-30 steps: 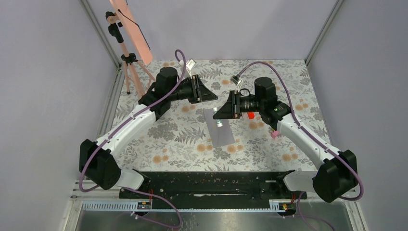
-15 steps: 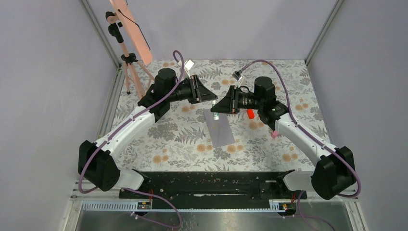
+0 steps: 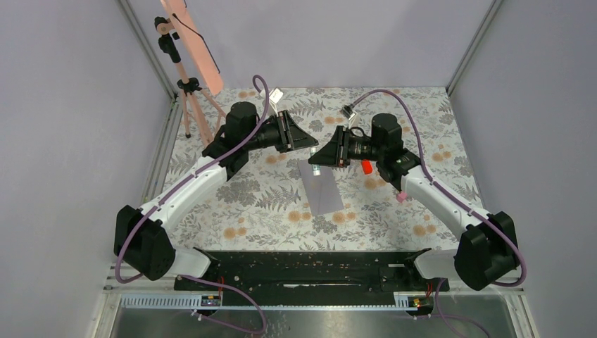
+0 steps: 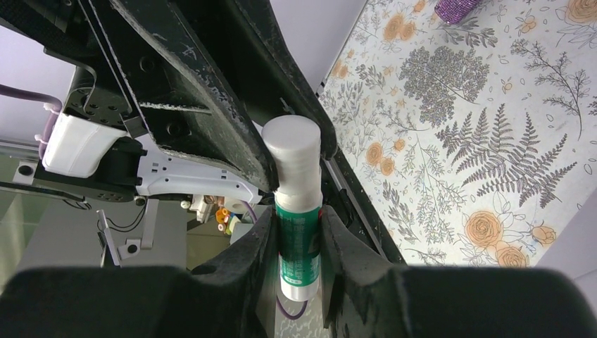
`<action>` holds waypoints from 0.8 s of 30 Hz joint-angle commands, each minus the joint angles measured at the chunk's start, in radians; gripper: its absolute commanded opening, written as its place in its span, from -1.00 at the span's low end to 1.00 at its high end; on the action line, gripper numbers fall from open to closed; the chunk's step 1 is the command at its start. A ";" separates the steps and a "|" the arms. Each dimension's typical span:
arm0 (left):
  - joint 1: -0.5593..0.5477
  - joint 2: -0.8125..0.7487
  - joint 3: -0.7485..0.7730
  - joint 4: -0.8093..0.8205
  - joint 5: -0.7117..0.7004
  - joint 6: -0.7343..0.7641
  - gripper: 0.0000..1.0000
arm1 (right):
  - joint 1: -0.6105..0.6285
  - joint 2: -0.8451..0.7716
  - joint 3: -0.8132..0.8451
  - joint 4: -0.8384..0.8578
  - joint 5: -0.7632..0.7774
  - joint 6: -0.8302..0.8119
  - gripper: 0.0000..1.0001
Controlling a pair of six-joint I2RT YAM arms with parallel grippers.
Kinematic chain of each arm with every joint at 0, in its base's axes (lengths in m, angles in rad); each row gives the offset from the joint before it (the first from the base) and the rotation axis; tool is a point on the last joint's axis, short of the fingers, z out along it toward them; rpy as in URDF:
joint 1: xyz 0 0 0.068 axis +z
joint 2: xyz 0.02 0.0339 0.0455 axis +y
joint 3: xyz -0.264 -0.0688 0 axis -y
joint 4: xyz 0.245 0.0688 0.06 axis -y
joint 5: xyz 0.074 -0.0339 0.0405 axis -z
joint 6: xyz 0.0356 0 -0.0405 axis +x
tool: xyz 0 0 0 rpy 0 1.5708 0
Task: Place the letter into the envelope and seal it
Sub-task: Close the solid glue cap on the solid glue.
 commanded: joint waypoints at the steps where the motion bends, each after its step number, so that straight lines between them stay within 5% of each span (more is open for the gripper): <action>1: 0.000 -0.051 -0.013 0.073 0.040 -0.009 -0.73 | -0.022 -0.017 -0.010 0.047 0.033 0.007 -1.00; 24: -0.014 -0.021 0.000 0.024 0.059 0.049 -0.77 | -0.033 -0.002 0.003 0.145 0.020 0.096 -1.00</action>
